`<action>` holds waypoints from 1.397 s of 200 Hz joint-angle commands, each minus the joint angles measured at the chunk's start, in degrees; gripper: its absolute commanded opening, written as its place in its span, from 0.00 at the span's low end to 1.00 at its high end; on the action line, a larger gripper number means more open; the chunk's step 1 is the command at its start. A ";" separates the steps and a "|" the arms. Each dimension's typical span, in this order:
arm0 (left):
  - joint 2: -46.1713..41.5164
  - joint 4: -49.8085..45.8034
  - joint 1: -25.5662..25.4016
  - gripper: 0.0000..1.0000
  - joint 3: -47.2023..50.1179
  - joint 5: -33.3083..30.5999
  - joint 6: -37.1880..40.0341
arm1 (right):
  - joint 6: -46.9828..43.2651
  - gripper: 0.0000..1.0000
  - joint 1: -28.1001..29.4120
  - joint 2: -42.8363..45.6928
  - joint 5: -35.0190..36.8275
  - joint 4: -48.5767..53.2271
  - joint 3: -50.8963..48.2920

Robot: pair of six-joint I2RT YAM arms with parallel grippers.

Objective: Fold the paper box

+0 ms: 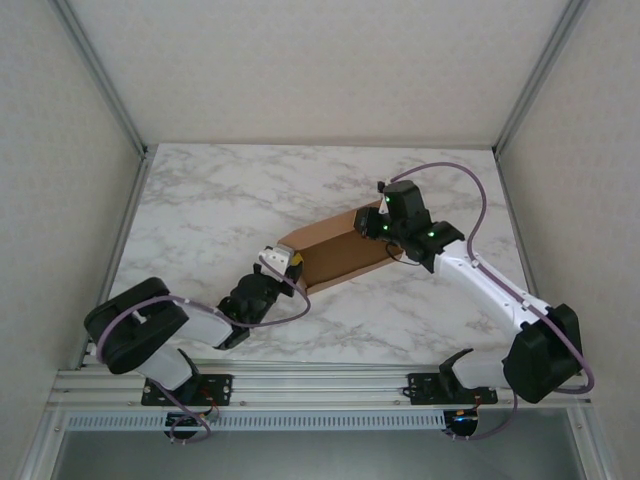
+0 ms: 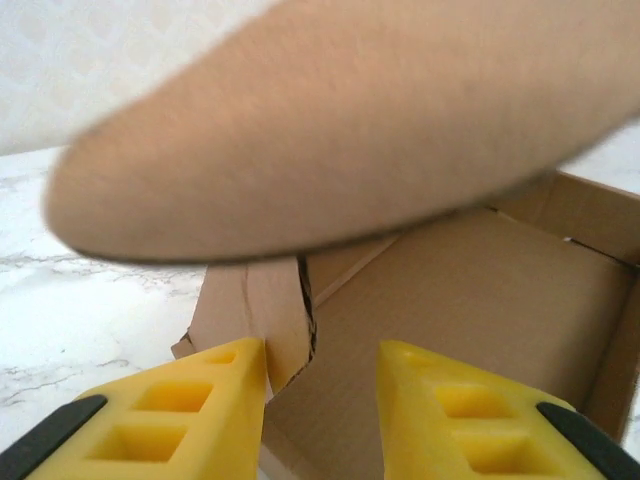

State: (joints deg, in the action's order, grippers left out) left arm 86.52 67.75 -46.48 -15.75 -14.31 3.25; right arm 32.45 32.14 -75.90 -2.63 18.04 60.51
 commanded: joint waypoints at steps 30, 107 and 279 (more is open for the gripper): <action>-7.76 -8.35 -0.98 0.35 2.25 1.86 -4.13 | 1.04 0.24 0.24 -2.50 1.49 -0.29 0.36; -28.89 -18.34 -1.33 0.31 7.63 -2.94 -11.11 | 1.29 0.24 0.28 -4.01 2.59 0.69 0.59; -25.61 -32.47 11.32 0.51 -2.71 -0.31 -22.66 | -4.65 0.65 -1.99 2.60 2.01 6.74 10.55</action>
State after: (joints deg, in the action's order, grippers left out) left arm 59.53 34.68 -35.64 -15.99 -19.66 -22.09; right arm 31.20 31.79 -78.43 -1.54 22.15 68.18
